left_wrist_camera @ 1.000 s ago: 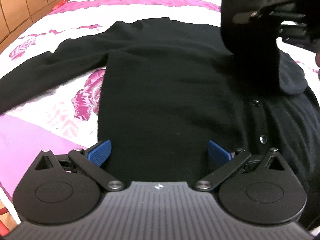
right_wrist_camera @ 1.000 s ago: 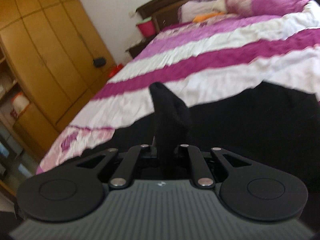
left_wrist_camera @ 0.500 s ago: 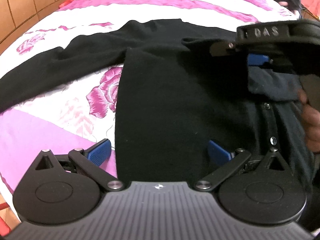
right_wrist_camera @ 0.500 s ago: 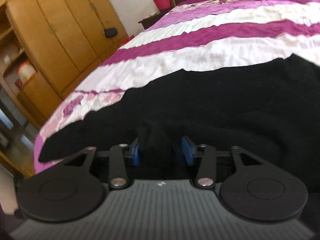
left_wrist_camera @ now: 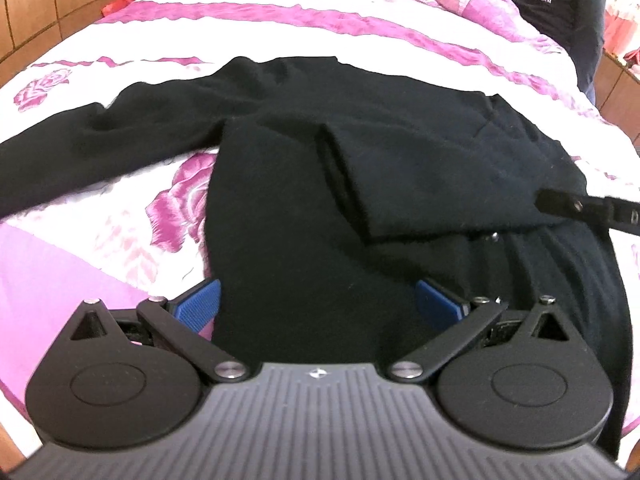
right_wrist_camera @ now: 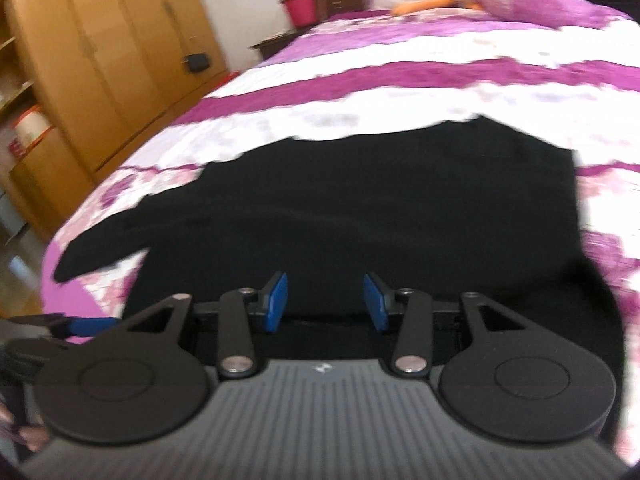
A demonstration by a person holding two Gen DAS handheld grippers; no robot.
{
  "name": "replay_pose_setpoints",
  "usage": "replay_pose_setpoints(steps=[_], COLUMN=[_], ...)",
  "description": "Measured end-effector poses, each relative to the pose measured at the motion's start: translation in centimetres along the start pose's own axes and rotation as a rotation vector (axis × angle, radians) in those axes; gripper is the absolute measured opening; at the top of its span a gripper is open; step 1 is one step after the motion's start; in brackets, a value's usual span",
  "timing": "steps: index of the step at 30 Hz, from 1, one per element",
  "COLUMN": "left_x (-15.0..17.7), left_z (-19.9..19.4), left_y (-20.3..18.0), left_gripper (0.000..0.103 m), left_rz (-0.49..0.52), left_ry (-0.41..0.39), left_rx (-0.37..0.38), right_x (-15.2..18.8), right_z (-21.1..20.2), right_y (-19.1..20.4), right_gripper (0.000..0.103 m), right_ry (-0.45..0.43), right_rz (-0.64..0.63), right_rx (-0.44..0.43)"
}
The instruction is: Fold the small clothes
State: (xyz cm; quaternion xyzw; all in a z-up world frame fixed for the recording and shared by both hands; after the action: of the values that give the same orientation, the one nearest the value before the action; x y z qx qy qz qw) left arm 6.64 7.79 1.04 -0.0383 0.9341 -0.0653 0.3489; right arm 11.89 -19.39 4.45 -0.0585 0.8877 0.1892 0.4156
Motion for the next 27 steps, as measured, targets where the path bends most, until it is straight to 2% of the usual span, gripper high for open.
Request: replay_pose_setpoints(steps=[3,7,12,15,18,22,25,27], left_x=[-1.2,-3.6,-6.4,-7.8,-8.7,-9.4,-9.8,-10.1], left_z=[0.4,2.3,4.9,6.4,7.7,9.5,10.6,11.1], left_y=[-0.5,-1.2,-0.9,-1.0,-1.3,-2.2,-2.7,-2.8], left_gripper=[0.103,0.103,0.103,0.103,0.103,0.103,0.103,0.103], left_rz=[0.020,0.067,0.044,0.037,0.051,0.108,0.124,0.127], left_ry=[-0.022,-0.025,-0.013,-0.012,0.025,0.057,0.080,0.092], left_rx=[0.000,-0.016,-0.003,-0.016,-0.042,-0.077,-0.074,-0.064], right_x=[-0.1,-0.8,-2.8,-3.9,-5.0,-6.5,-7.0,-7.3], right_z=[-0.5,-0.4,0.7,1.8,3.1,4.7,5.9,6.6], right_y=[-2.7,-5.2,-8.2,-9.9,-11.4,-12.5,-13.0,-13.2], right_gripper=[0.045,0.045,0.045,0.045,0.044,0.045,0.055,0.055], right_ry=[0.016,0.049,0.076,0.130,0.184,0.235,0.279,0.306], right_rz=[0.021,0.024,0.057,0.075,0.111,0.126,0.123,0.128], right_rx=[0.067,0.089,0.166,0.169,0.173,0.187,0.208,0.199])
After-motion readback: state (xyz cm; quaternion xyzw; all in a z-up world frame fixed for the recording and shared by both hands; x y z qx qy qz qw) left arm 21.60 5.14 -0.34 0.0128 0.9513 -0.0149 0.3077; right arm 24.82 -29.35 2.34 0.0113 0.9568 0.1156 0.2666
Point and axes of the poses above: each gripper's, at about its wrist camera, not at the fingertips, and z roughly the way its jaws point, y to its left, x to its underside, the point moved 1 cm from there along z, roughly the way its jaws point, and after that the axes turned 3 degrees about -y, right-handed, at the moved point
